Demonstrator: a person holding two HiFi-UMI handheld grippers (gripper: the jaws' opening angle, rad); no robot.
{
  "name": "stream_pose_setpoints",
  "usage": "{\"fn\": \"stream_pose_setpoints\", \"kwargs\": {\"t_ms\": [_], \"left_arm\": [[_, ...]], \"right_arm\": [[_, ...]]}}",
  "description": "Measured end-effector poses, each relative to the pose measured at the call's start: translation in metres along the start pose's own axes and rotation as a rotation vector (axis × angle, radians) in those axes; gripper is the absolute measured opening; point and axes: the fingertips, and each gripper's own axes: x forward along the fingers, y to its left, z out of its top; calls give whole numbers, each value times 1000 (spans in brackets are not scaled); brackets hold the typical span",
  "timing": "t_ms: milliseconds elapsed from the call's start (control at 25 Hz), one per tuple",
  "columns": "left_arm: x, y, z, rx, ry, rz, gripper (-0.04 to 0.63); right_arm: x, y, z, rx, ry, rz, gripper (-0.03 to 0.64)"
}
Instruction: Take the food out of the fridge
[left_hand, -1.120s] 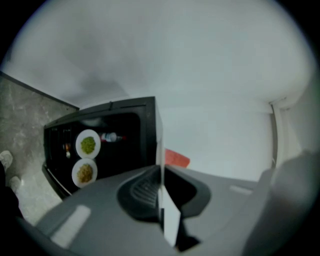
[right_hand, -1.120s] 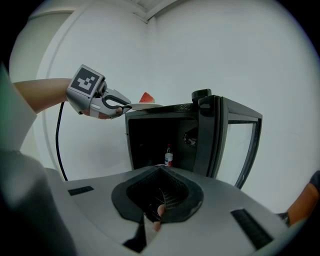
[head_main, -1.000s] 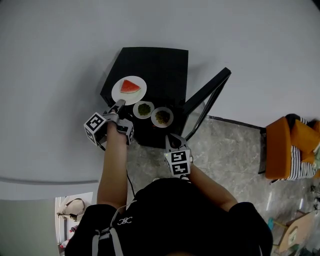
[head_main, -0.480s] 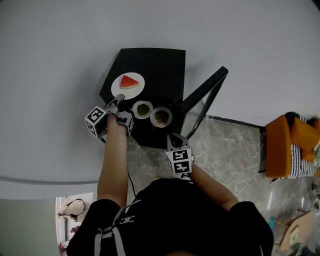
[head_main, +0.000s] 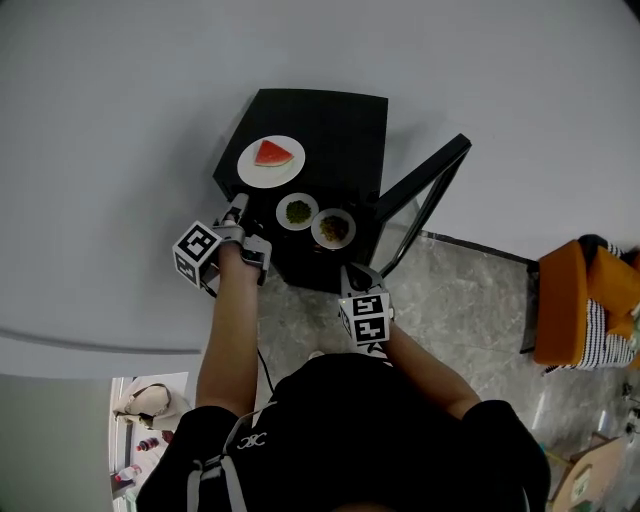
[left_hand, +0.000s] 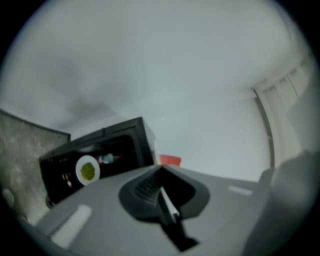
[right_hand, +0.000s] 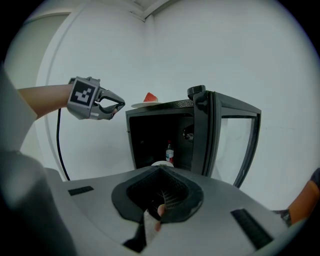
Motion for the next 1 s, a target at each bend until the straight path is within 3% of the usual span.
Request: {"fn": "stream_pose_setpoints", "kwargs": {"t_ms": [160,320,440,560,760,1000], "left_arm": [[-21,5,-12,316,48,34,-2],[-41,-1,-33,785,100,88,-3],[-53,-8,-56,986,142,78,-2],[-68,-8,-77,1092,163,78,-2],[-91,-10,-103,1223,101,70,-2],[-100,13,-127,1219,154,76,-2]], "right_arm": [[4,11,2,-8,1,34,-6],[7,20,8,10,1,74,-6],[6,25,19,95,-3,119,-6],[4,31,35,109,-42,148,-6],[-1,40,56,96,-109,193,-6],[0,45,54,44,-105,193,-6]]}}
